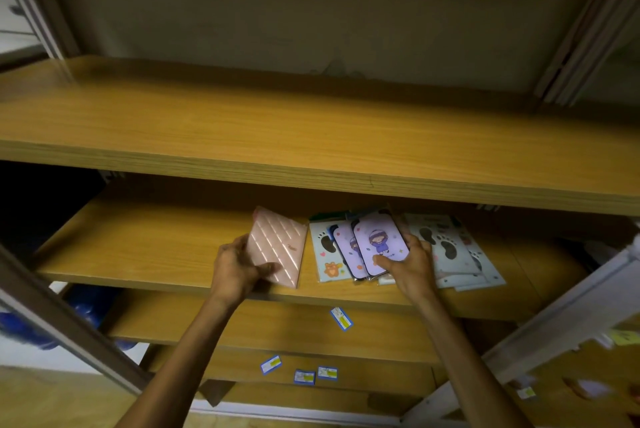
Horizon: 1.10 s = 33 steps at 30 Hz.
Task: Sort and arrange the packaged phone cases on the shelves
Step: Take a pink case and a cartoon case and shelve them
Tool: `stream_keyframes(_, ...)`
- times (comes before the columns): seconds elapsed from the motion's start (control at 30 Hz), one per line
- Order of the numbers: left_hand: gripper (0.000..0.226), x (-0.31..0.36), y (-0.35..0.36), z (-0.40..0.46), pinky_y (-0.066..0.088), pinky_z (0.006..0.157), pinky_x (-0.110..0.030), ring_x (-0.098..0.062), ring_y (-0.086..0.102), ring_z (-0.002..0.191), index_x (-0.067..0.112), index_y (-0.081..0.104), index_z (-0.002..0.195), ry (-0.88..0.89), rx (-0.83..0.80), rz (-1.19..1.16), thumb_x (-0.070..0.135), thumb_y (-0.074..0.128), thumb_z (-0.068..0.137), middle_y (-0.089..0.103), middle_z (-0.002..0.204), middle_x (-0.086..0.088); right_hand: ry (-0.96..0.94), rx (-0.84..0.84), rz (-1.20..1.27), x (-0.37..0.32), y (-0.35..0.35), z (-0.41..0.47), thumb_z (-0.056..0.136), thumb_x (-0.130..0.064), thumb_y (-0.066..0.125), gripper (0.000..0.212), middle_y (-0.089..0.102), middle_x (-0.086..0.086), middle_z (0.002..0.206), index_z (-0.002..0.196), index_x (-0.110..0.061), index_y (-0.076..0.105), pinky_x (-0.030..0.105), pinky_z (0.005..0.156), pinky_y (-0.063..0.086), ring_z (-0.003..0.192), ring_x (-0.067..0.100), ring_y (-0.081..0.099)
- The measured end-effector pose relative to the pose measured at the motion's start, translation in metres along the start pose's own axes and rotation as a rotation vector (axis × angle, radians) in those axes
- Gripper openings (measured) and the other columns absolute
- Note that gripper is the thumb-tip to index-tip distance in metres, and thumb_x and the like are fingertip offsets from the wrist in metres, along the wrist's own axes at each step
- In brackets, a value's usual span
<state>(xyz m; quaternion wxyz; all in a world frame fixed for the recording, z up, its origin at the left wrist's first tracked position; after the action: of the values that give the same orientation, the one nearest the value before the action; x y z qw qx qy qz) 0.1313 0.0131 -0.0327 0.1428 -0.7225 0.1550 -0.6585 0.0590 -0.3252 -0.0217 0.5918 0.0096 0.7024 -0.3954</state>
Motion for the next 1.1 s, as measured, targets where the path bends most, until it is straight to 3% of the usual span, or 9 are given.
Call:
stream_keyframes(0.07, 0.078, -0.001, 0.000, -0.004, 0.055, 0.066, -0.022, -0.021, 0.060, 0.102, 0.015, 0.048, 0.132, 0.018, -0.016, -0.056, 0.017, 0.086, 0.064, 0.059, 0.120, -0.002, -0.008, 0.004, 0.006, 0.000, -0.001, 0.001, 0.069, -0.019, 0.084, 0.068, 0.040, 0.010, 0.132, 0.129, -0.013, 0.052, 0.029, 0.093, 0.044, 0.114, 0.027, 0.051)
stream_keyframes(0.13, 0.071, -0.004, 0.002, -0.008, 0.059, 0.055, -0.027, -0.021, 0.066, 0.090, 0.021, 0.045, 0.130, -0.024, -0.041, -0.204, 0.011, 0.081, 0.071, 0.058, 0.120, -0.005, -0.018, 0.008, 0.010, -0.001, -0.003, 0.000, 0.076, -0.019, 0.078, 0.055, 0.045, 0.010, 0.130, 0.125, -0.014, 0.053, 0.029, 0.090, 0.045, 0.111, 0.025, 0.053)
stream_keyframes(0.2, 0.064, -0.006, 0.002, -0.011, 0.061, 0.054, -0.038, -0.027, 0.070, 0.081, 0.026, 0.043, 0.127, -0.068, -0.064, -0.327, 0.007, 0.077, 0.076, 0.059, 0.119, -0.008, -0.023, -0.010, 0.055, -0.001, -0.005, -0.001, 0.082, -0.017, 0.072, 0.043, 0.057, 0.010, 0.123, 0.120, -0.014, 0.052, 0.025, 0.078, 0.047, 0.102, 0.022, 0.058)
stream_keyframes(0.3, 0.055, -0.002, -0.002, -0.016, 0.060, 0.053, -0.034, -0.027, 0.071, 0.080, 0.028, 0.044, 0.125, -0.071, -0.067, -0.406, 0.005, 0.071, 0.082, 0.062, 0.115, -0.009, -0.019, -0.053, 0.158, -0.002, -0.008, -0.003, 0.091, -0.011, 0.061, 0.028, 0.066, 0.010, 0.112, 0.116, -0.015, 0.050, 0.018, 0.060, 0.046, 0.092, 0.018, 0.063)
stream_keyframes(0.5, 0.054, 0.007, -0.007, -0.026, 0.057, 0.051, -0.027, -0.020, 0.068, 0.087, 0.028, 0.045, 0.123, -0.051, -0.088, -0.522, -0.001, 0.067, 0.083, 0.063, 0.112, -0.003, -0.029, -0.043, 0.311, -0.005, -0.021, -0.014, 0.092, -0.003, 0.056, 0.033, 0.066, 0.002, 0.108, 0.118, -0.021, 0.045, 0.013, 0.055, 0.050, 0.085, 0.004, 0.065)
stream_keyframes(0.7, 0.053, 0.026, 0.008, -0.035, 0.059, 0.051, -0.038, -0.027, 0.068, 0.091, 0.026, 0.050, 0.119, 0.034, -0.183, -0.579, -0.006, 0.067, 0.081, 0.064, 0.115, -0.009, -0.060, 0.004, 0.359, -0.008, -0.046, -0.044, 0.088, 0.003, 0.060, 0.054, 0.059, -0.012, 0.106, 0.132, -0.023, 0.043, 0.015, 0.063, 0.052, 0.089, -0.001, 0.061)
stream_keyframes(0.77, 0.053, 0.035, 0.016, -0.039, 0.059, 0.051, -0.037, -0.021, 0.070, 0.086, 0.032, 0.052, 0.113, 0.074, -0.237, -0.579, -0.007, 0.067, 0.080, 0.065, 0.111, -0.008, -0.067, 0.029, 0.382, -0.007, -0.057, -0.059, 0.088, 0.003, 0.060, 0.052, 0.060, -0.012, 0.108, 0.131, -0.024, 0.045, 0.014, 0.064, 0.052, 0.088, -0.005, 0.063)
stream_keyframes(0.97, 0.063, 0.055, 0.050, -0.061, 0.059, 0.052, -0.044, -0.021, 0.072, 0.087, 0.028, 0.048, 0.124, 0.109, -0.505, -0.573, -0.011, 0.067, 0.078, 0.069, 0.110, -0.001, -0.115, 0.144, 0.364, 0.004, -0.102, -0.117, 0.090, 0.000, 0.059, 0.039, 0.059, -0.012, 0.112, 0.116, -0.028, 0.049, 0.013, 0.062, 0.053, 0.096, -0.008, 0.064)
stream_keyframes(1.1, 0.072, 0.066, 0.082, -0.087, 0.060, 0.057, -0.042, -0.016, 0.071, 0.091, 0.037, 0.049, 0.128, 0.165, -0.672, -0.534, -0.010, 0.069, 0.077, 0.072, 0.109, 0.004, -0.184, 0.331, 0.200, 0.010, -0.143, -0.172, 0.092, -0.045, 0.055, 0.035, 0.060, -0.019, 0.118, 0.124, -0.031, 0.050, 0.023, 0.089, 0.053, 0.107, 0.002, 0.061)
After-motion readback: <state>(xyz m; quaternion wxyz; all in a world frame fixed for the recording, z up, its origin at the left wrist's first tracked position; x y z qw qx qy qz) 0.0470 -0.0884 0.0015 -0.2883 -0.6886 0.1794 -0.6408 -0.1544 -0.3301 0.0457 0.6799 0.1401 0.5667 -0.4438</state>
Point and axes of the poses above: each hand's wrist, its own z-axis towards the middle knuckle, its own y-axis out of the palm, x = y × z, the point moved 7 cm from there along z, towards the middle knuckle
